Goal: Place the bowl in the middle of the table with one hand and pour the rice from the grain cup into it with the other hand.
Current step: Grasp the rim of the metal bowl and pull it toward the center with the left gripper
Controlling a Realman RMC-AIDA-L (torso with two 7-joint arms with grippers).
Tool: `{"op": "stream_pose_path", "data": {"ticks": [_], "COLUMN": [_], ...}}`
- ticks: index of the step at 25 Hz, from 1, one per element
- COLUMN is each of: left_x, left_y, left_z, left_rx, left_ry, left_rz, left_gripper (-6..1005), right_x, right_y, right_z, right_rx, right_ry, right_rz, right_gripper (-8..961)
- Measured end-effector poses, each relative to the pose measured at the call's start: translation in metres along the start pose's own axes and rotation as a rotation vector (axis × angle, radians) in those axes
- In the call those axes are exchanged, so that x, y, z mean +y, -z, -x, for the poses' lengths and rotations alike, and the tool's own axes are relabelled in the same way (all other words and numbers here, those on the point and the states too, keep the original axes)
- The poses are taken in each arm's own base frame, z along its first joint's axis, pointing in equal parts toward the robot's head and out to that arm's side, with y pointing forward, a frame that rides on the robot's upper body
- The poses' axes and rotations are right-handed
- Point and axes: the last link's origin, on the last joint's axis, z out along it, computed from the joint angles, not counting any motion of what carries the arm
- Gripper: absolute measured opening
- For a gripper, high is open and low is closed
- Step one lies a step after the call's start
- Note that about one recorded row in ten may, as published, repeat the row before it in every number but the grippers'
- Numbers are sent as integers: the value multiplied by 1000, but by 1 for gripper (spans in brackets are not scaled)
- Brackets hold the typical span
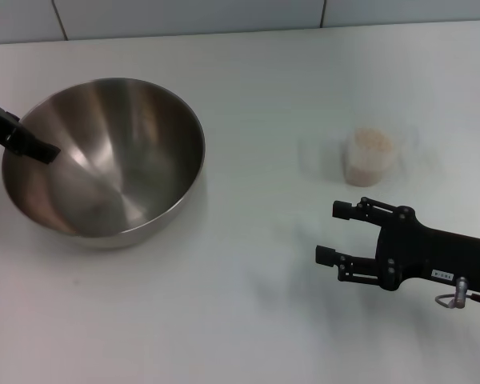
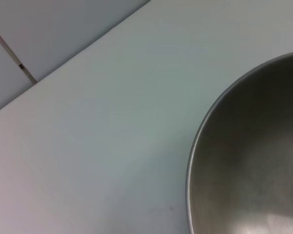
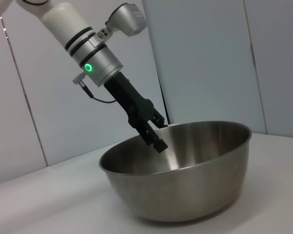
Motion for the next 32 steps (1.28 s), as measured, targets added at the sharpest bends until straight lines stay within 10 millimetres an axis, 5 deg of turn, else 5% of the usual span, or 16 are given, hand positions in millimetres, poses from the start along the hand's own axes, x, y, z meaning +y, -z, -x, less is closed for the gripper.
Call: {"op": "stream_pose_path", "data": {"ticks": [18,24,32], "left_x": [3,3,3], "left_y": [-9,-9,-8], "left_z": [1,0,-3], "left_rx": [-17,-18,-19], "left_ry": [60,69,66], "left_rz": [8,5,8], "left_gripper": [751,311,132], "right_x": [1,0,-1], "right_y": [0,-1,-1], "right_z": [0,1,1], "right_rx": [-4,-4,-3], "right_ry": [9,11,14], "right_rz": [4,3,3], "right_gripper": [814,814,814]}}
